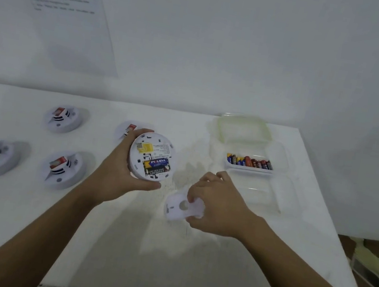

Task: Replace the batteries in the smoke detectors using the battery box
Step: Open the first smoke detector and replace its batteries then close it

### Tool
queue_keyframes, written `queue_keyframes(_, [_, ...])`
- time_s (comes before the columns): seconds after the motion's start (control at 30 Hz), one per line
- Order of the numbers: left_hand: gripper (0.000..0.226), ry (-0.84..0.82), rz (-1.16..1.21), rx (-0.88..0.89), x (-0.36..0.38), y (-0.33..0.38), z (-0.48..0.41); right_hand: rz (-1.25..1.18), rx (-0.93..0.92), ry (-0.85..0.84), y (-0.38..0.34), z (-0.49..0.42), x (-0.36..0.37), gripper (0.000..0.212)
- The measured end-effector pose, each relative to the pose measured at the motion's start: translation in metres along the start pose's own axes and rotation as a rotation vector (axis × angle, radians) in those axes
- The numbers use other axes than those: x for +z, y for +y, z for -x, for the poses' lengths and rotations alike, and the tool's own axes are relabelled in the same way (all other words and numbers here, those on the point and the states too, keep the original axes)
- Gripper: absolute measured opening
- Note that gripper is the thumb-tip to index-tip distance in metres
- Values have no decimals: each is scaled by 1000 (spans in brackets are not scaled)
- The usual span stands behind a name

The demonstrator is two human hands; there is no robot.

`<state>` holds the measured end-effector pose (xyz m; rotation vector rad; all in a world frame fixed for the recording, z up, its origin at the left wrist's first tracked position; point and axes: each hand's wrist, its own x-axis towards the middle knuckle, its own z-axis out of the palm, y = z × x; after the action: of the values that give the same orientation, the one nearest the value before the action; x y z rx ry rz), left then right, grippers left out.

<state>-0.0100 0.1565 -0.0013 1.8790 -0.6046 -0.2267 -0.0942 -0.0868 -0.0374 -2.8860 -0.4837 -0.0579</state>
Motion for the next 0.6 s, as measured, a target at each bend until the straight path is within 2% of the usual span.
queue_keyframes(0.13, [99,-3,-14,23,-4,4,-2,-26,22,-46,0,-4,-2,33])
queue_keyframes(0.2, [99,-2,-19,35,-6,7,-4,-193,97,24,1,-6,-9,29])
queue_keyframes(0.37, [99,-3,-49,81,-9,23,-12,-676,243,315,-2,-13,-45,2])
queue_keyframes(0.6, [98,56,-47,189,0,52,-26,-898,215,474,-19,-22,-81,8])
